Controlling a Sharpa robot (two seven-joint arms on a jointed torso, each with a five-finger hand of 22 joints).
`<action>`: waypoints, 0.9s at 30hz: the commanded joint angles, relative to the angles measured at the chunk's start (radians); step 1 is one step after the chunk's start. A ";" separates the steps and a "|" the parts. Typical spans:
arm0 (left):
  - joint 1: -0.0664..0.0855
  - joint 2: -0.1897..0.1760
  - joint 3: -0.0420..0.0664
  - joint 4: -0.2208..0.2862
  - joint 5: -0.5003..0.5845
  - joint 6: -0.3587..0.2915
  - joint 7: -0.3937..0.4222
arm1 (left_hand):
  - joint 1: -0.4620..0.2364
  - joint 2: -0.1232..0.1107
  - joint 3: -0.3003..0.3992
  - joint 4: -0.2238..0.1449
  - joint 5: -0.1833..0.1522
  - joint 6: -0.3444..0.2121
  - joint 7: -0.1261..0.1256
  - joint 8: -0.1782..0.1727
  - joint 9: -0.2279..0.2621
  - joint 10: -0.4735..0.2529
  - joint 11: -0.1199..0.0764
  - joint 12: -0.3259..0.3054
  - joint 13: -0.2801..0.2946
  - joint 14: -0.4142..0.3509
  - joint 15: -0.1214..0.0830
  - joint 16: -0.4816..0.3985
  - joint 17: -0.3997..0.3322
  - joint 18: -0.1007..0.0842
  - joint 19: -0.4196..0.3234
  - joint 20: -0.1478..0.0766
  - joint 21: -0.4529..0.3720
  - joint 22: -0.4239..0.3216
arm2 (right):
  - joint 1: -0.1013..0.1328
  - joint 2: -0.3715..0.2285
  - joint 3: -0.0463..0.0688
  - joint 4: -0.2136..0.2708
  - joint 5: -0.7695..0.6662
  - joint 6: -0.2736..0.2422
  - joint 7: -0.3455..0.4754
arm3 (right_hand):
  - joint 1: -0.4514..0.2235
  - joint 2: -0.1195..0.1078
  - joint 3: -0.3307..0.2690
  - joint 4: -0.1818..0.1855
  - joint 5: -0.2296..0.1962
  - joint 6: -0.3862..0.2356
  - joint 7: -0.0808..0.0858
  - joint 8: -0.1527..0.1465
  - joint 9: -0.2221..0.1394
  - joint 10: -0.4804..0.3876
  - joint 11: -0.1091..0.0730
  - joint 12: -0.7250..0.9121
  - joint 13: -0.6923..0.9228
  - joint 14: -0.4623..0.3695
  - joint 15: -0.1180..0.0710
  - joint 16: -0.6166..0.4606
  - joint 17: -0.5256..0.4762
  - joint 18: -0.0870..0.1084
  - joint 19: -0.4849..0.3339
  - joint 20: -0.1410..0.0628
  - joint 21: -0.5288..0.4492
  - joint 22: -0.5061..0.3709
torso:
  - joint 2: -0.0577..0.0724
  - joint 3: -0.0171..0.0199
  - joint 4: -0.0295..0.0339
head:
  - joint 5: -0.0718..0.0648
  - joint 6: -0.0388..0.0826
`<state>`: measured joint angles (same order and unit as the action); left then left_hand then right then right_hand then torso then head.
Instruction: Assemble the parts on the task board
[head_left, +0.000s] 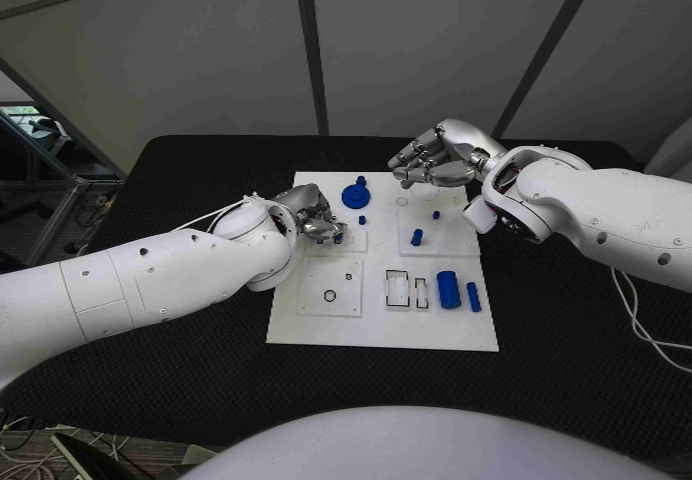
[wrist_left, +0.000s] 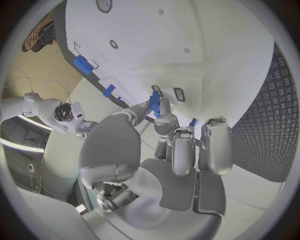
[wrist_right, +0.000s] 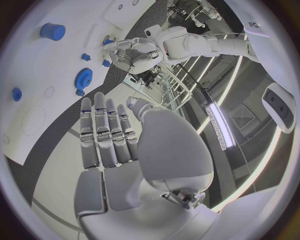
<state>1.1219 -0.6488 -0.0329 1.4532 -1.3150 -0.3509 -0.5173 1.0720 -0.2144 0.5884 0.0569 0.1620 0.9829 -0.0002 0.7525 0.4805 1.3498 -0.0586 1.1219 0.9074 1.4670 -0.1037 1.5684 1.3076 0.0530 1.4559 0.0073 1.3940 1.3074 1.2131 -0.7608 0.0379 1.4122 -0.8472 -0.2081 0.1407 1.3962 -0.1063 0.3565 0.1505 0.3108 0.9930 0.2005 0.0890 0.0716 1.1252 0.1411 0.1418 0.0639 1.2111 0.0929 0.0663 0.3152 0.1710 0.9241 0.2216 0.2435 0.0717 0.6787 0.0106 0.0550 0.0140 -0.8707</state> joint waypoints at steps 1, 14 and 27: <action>-0.006 -0.002 -0.005 -0.001 0.006 0.038 -0.013 | -0.008 0.000 -0.007 0.003 -0.003 0.005 -0.001 0.000 0.000 -0.003 -0.005 0.001 0.001 0.101 -0.006 -0.005 0.253 -0.003 0.003 -0.002 -0.006 0.106 | 0.001 0.001 0.001 0.000 0.000 -0.002 0.012 | -0.005 0.007 0.007 -0.001 0.003 -0.002 0.008 -0.006 0.001 -0.004 0.001 0.001 -0.001 -0.008 0.001 -0.001 -0.001 0.013 0.003 0.004 -0.002 -0.001 | 0.000 0.0001 0.0001 | 0.001 0.000; -0.006 -0.012 -0.005 0.008 0.006 0.043 -0.013 | -0.016 -0.003 -0.020 0.012 -0.002 0.006 -0.001 0.000 -0.001 -0.003 -0.005 0.002 0.002 0.101 -0.006 -0.005 0.253 -0.003 0.003 -0.002 -0.007 0.107 | 0.001 0.001 0.001 -0.001 0.000 -0.001 0.012 | -0.005 0.007 0.007 -0.001 0.003 -0.002 0.008 -0.006 0.001 -0.004 0.001 0.001 -0.001 -0.008 0.001 -0.001 -0.001 0.013 0.003 0.004 -0.002 -0.001 | 0.001 -0.0001 0.0007 | 0.000 0.000; -0.006 -0.014 -0.005 0.011 0.011 0.046 -0.012 | -0.031 -0.001 -0.040 0.033 -0.001 0.009 0.000 -0.001 -0.003 -0.003 -0.005 0.003 0.003 0.101 -0.006 -0.005 0.253 -0.003 0.004 -0.002 -0.008 0.108 | 0.001 0.002 0.001 -0.001 0.000 -0.001 0.012 | -0.005 0.007 0.008 -0.002 0.003 -0.002 0.008 -0.006 0.001 -0.005 0.001 0.002 -0.001 -0.008 0.001 -0.001 -0.001 0.013 0.004 0.004 -0.004 -0.001 | 0.001 0.0004 -0.0001 | 0.002 -0.001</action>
<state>1.1182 -0.6616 -0.0359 1.4662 -1.3088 -0.3278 -0.5185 1.0524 -0.2156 0.5539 0.0912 0.1621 0.9829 -0.0002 0.7524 0.4792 1.3497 -0.0585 1.1219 0.9095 1.4671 -0.1038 1.5683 1.3076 0.0530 1.4559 0.0074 1.3933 1.3074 1.2129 -0.7597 0.0379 1.4109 -0.8473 -0.2080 0.1417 1.3962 -0.1063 0.3592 0.1478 0.3108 0.9930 0.2005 0.0890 0.0714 1.1253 0.1411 0.1418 0.0639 1.2111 0.0929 0.0663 0.3153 0.1710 0.9241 0.2216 0.2435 0.0719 0.6791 0.0105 0.0550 0.0155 -0.8718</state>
